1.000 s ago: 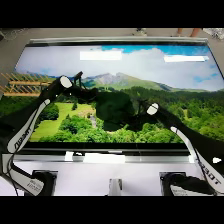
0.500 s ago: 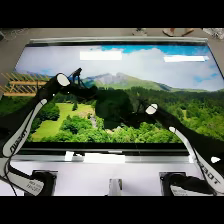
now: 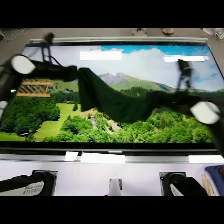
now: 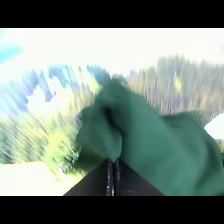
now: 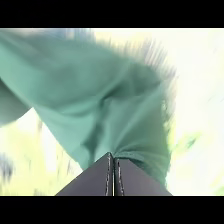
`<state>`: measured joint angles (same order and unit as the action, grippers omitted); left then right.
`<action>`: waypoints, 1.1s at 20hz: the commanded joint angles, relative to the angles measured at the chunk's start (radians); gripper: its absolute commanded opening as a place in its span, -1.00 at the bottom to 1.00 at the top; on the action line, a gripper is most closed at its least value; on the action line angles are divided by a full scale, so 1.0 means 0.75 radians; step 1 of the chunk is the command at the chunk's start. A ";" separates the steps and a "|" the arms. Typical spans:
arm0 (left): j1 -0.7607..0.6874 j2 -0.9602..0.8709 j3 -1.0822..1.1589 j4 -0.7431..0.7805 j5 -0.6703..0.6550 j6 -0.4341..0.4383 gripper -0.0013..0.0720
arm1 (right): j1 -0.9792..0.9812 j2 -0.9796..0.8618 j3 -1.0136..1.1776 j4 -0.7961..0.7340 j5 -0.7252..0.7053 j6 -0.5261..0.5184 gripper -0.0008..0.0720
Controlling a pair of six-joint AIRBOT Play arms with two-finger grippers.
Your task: Fold the shirts.
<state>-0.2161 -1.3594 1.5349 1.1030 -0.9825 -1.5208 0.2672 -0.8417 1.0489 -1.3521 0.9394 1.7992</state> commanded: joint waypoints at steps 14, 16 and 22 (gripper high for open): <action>0.143 0.749 -0.004 0.408 -0.065 -0.230 -0.86 | -0.077 0.258 0.456 -0.560 0.639 0.015 -0.91; 0.097 0.710 -0.142 0.376 -0.002 -0.219 -0.86 | -0.077 0.177 0.349 -0.542 0.707 0.016 -0.91; -0.098 0.432 -0.685 0.274 0.148 -0.334 -0.86 | -0.077 -0.074 -0.107 -0.416 0.515 0.096 -0.90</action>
<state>-0.2348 -0.9409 1.1896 1.3640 -0.9073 -1.7203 0.2096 -0.8181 1.1034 -1.7138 1.3720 1.8492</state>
